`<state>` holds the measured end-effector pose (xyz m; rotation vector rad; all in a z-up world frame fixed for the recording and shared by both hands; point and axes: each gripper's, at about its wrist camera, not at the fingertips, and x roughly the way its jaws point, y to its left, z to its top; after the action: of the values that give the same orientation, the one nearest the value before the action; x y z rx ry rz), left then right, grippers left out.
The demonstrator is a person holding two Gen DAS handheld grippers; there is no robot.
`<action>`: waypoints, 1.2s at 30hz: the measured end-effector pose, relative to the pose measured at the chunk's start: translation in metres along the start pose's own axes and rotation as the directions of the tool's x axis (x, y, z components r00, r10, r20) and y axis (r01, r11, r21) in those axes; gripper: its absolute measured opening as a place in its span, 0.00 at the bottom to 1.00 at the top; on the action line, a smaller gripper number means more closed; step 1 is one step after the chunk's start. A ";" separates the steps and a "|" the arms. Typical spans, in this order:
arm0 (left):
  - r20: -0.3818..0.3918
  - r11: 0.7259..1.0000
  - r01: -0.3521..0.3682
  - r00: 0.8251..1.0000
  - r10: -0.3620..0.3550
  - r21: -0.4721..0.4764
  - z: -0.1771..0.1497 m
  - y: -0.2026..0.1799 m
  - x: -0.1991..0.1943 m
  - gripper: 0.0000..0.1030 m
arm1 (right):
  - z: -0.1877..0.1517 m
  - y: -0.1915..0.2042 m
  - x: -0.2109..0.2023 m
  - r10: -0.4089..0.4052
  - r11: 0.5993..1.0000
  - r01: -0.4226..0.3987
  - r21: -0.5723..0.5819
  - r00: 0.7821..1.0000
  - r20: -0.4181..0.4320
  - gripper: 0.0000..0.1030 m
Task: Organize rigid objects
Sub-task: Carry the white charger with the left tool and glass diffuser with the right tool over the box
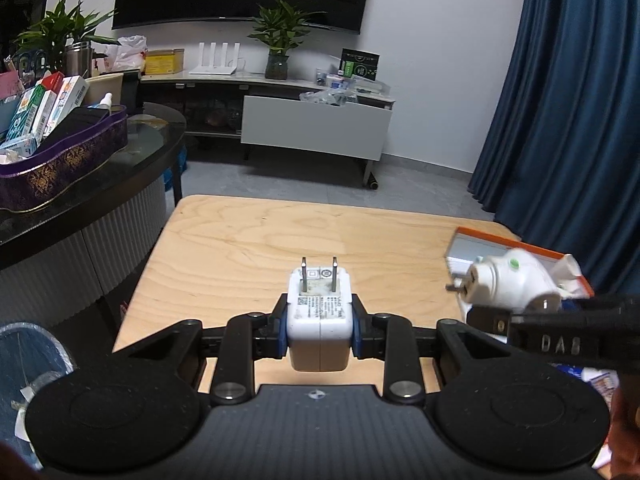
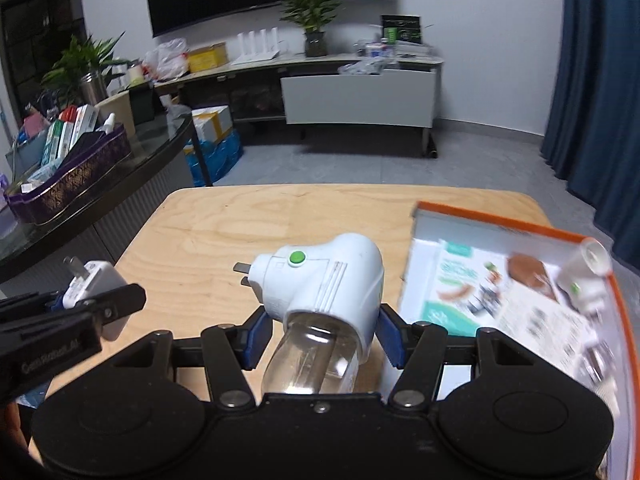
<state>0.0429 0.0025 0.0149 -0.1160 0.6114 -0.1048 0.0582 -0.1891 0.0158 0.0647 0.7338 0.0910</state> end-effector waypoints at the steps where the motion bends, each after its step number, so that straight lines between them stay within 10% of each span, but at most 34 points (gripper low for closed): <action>1: 0.000 1.000 0.000 1.000 0.000 0.006 -0.001 -0.004 -0.003 0.29 | -0.004 -0.002 -0.005 -0.003 1.000 0.003 0.001 1.000 -0.001 0.67; 36: 0.011 0.968 0.182 0.982 -0.187 0.174 -0.046 -0.111 -0.069 0.29 | -0.103 -0.076 -0.151 -0.182 0.974 0.159 0.162 0.974 0.138 0.67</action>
<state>-0.0471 -0.1021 0.0318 -0.0059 0.5609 -0.3358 -0.1179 -0.2777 0.0333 0.1502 0.5904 -0.1327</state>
